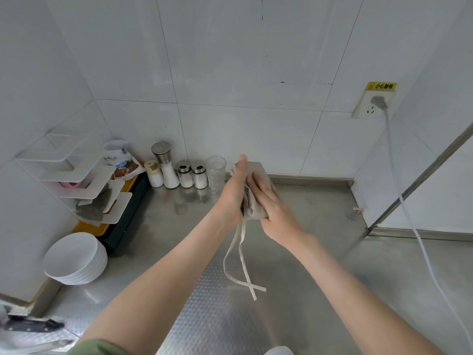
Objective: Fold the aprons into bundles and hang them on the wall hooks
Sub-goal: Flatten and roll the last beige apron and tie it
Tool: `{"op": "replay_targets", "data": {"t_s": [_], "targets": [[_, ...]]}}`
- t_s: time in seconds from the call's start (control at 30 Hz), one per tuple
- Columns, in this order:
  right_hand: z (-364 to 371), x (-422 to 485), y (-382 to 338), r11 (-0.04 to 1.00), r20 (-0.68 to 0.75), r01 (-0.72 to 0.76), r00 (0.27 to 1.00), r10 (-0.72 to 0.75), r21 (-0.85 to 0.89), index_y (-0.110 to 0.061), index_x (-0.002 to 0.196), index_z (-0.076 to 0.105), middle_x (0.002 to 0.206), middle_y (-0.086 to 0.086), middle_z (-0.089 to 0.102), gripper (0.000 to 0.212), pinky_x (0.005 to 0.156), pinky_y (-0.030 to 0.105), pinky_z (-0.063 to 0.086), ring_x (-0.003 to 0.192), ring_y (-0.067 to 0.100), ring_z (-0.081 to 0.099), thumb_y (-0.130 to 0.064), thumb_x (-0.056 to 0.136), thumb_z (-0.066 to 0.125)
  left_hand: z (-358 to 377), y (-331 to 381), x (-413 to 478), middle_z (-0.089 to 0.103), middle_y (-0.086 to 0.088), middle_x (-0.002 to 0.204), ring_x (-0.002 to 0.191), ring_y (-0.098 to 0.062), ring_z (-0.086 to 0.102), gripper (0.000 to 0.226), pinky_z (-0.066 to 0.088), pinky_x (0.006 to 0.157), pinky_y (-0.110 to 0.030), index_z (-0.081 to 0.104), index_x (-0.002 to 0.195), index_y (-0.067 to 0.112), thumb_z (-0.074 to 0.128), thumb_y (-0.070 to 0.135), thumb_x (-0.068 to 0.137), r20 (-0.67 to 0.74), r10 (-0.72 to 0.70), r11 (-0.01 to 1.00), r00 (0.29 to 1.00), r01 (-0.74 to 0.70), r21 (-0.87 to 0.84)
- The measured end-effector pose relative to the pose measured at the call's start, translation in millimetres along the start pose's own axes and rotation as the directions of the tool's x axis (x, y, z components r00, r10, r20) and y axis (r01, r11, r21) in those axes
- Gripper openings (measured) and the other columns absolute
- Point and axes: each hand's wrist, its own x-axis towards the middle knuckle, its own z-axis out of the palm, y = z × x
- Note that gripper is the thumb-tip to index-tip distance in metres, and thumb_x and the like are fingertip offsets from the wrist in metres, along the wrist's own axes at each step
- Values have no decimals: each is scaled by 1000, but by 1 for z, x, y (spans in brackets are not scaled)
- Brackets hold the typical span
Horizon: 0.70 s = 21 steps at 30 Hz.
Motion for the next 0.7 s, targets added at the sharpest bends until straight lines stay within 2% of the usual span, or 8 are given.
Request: {"op": "replay_targets", "data": {"t_s": [0.1, 0.17, 0.23, 0.3, 0.37, 0.47, 0.57, 0.7], "targets": [[3, -4, 4, 998, 231, -57, 972, 49, 28, -36, 151, 5, 147, -35, -23, 91, 119, 31, 4, 146, 15, -22, -8, 76, 49, -6, -3, 2, 71, -17, 93, 101, -33, 68, 21, 53, 92, -43, 68, 90, 7, 72, 28, 86, 48, 131, 932, 990, -140, 335], [-9, 0, 9, 957, 291, -148, 954, 72, 249, -46, 145, 26, 154, -31, 2, 82, 121, 30, 5, 147, 4, -2, -12, 73, 48, -18, -4, 5, 69, -23, 106, 105, -35, 66, 22, 52, 95, -49, 67, 100, 1, 67, 22, 90, 125, 115, 910, 985, -155, 384], [-24, 2, 8, 858, 148, -215, 975, 163, 467, -25, 124, 62, 140, -20, 42, 49, 115, 26, 22, 132, -8, 32, -12, 78, 50, -30, -1, 5, 66, -23, 114, 108, -34, 64, 29, 50, 98, -48, 65, 109, -1, 64, 22, 92, 205, 70, 908, 976, -148, 392], [-38, 5, -2, 773, -100, -217, 935, 340, 596, -18, 99, 63, 114, -5, 54, 20, 98, 23, 38, 109, 1, 50, -25, 80, 61, -36, 1, 8, 66, -20, 117, 109, -31, 64, 36, 48, 100, -46, 63, 114, 0, 68, 26, 90, 279, -2, 864, 960, -139, 485], [-49, 12, -9, 800, -82, -289, 919, 386, 525, -24, 107, 55, 116, -1, 56, 30, 91, 19, 42, 104, 8, 55, -31, 83, 71, -35, 1, 7, 69, -15, 115, 107, -29, 66, 36, 49, 99, -44, 64, 114, 5, 70, 28, 86, 359, -88, 733, 929, -184, 655], [-55, 24, -23, 888, 275, -403, 900, 340, 222, -29, 109, 62, 113, -5, 65, 22, 92, 26, 44, 105, 10, 59, -31, 88, 67, -27, 1, 3, 69, -8, 113, 106, -21, 65, 27, 50, 97, -35, 62, 117, 12, 66, 17, 90, 441, -178, 627, 880, -244, 740], [-49, 23, -32, 929, 149, -351, 931, 333, 119, -24, 89, 67, 91, -2, 69, 8, 77, 23, 43, 85, 9, 60, -30, 91, 63, -23, 5, 2, 71, -9, 108, 104, -23, 67, 28, 50, 93, -37, 65, 109, 15, 73, 25, 84, 417, -186, 588, 890, -240, 773], [-34, 18, -29, 950, -32, -285, 956, 291, 129, -13, 83, 59, 74, -6, 59, 12, 61, 16, 34, 69, 9, 52, -19, 94, 59, -23, 7, 4, 71, -11, 99, 94, -29, 67, 52, 52, 85, -43, 65, 101, 16, 78, 51, 64, 322, -155, 264, 934, -275, 924]]}}
